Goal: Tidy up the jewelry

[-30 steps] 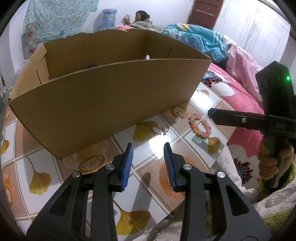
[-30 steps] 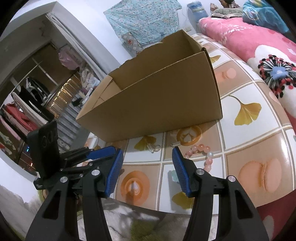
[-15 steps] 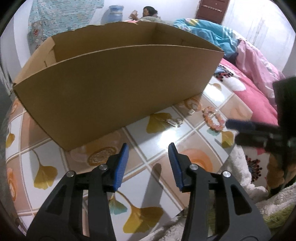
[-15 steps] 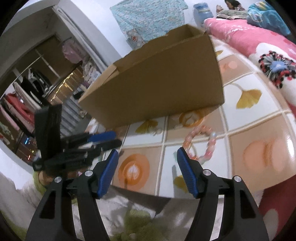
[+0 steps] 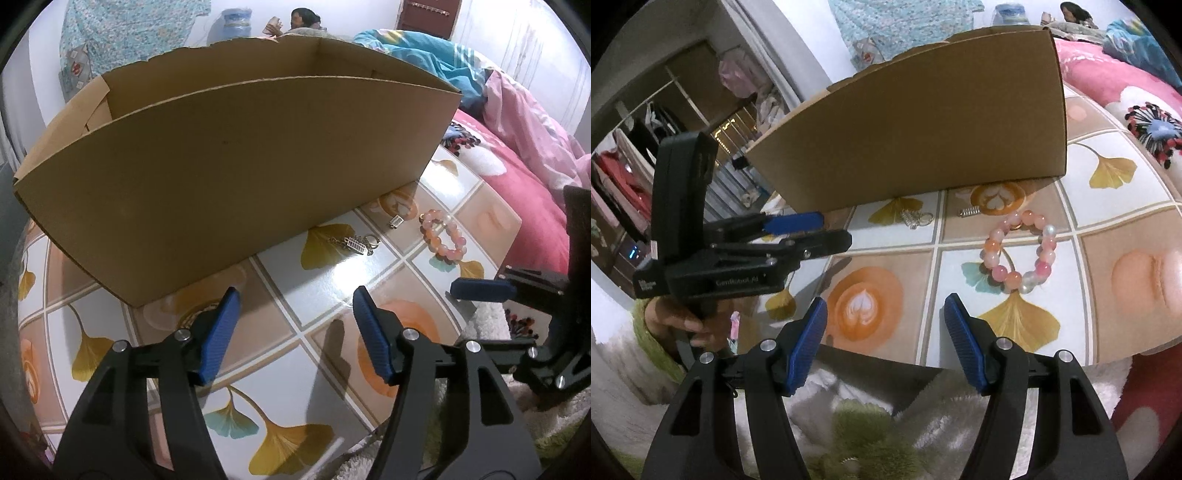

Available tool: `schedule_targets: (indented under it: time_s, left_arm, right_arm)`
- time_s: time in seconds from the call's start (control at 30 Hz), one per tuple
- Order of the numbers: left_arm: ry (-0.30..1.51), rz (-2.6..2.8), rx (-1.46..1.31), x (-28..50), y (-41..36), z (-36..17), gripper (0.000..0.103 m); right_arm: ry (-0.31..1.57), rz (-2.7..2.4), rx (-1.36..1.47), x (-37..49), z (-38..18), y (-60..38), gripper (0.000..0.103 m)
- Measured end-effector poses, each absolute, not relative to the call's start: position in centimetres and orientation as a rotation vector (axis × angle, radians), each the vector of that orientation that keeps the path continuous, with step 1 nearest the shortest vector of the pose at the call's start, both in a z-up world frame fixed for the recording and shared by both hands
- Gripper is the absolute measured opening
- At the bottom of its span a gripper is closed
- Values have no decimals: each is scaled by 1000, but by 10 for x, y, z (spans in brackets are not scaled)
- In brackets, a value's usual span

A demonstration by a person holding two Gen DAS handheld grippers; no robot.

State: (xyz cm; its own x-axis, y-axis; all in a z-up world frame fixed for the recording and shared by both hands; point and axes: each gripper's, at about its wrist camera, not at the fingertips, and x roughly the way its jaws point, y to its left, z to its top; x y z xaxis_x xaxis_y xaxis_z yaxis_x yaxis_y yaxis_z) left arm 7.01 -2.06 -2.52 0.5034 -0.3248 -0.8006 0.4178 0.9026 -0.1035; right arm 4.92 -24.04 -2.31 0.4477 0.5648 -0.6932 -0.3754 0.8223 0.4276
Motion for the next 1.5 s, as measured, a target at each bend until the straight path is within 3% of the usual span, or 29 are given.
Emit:
schedule_targets:
  time_s: [0.63, 0.73, 0.9, 1.17, 1.5]
  left_arm:
    - [942, -492, 112, 70, -45, -28, 63]
    - [934, -520, 126, 71, -54, -28, 53]
    - [931, -547, 185, 81, -72, -30, 39]
    - [927, -558, 262, 93, -84, -29, 34]
    - [930, -577, 239, 98, -80, -27, 32]
  right_arm:
    - [869, 590, 221, 39, -17, -248, 64]
    - [861, 574, 225, 39, -16, -251, 63]
    - [868, 550, 220, 42, -20, -252, 49]
    - [879, 503, 228, 51, -25, -264, 41]
    - [876, 469, 240, 55, -29, -269, 39]
